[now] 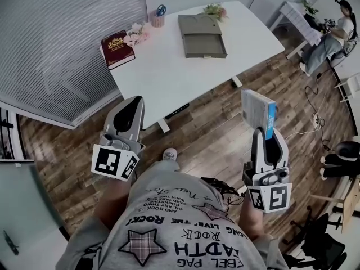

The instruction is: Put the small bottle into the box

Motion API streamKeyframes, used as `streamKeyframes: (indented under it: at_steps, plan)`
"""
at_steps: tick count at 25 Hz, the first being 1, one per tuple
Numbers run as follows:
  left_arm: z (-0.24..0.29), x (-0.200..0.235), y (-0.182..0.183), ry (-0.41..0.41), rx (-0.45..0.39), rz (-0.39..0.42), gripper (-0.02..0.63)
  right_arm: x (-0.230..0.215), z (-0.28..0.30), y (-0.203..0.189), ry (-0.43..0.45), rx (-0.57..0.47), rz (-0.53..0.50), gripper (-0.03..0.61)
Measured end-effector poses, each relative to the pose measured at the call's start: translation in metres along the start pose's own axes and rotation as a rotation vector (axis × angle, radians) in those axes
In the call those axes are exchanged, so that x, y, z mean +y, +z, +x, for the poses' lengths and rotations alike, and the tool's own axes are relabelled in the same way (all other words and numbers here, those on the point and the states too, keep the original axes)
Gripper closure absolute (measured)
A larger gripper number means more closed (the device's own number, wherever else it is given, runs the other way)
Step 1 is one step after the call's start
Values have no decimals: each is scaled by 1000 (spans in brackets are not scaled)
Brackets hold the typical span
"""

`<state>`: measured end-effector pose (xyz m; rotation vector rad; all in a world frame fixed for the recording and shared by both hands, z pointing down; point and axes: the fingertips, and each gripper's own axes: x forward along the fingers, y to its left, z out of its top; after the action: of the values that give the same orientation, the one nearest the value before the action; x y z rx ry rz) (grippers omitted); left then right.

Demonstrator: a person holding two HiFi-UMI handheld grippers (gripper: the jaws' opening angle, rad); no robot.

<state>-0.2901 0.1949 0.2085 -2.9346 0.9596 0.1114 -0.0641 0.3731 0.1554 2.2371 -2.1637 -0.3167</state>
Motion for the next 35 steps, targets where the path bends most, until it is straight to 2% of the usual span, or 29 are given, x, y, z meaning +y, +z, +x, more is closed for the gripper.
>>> streamKeyframes:
  at_steps: [7,20,30,35]
  plan:
    - [50,24,-9,-62,3,17,604,-14,44,-12,-45,5,23,477]
    - [99,57,-30,-87,39,8,604,-30,94,-25,-80,37,36,477]
    - [122,77,-47,-12,66,-1,604,-55,141,-41,-31,33,56,477]
    - [148,88,-50,47,72,-2,604,-75,177,-52,35,35,67,477]
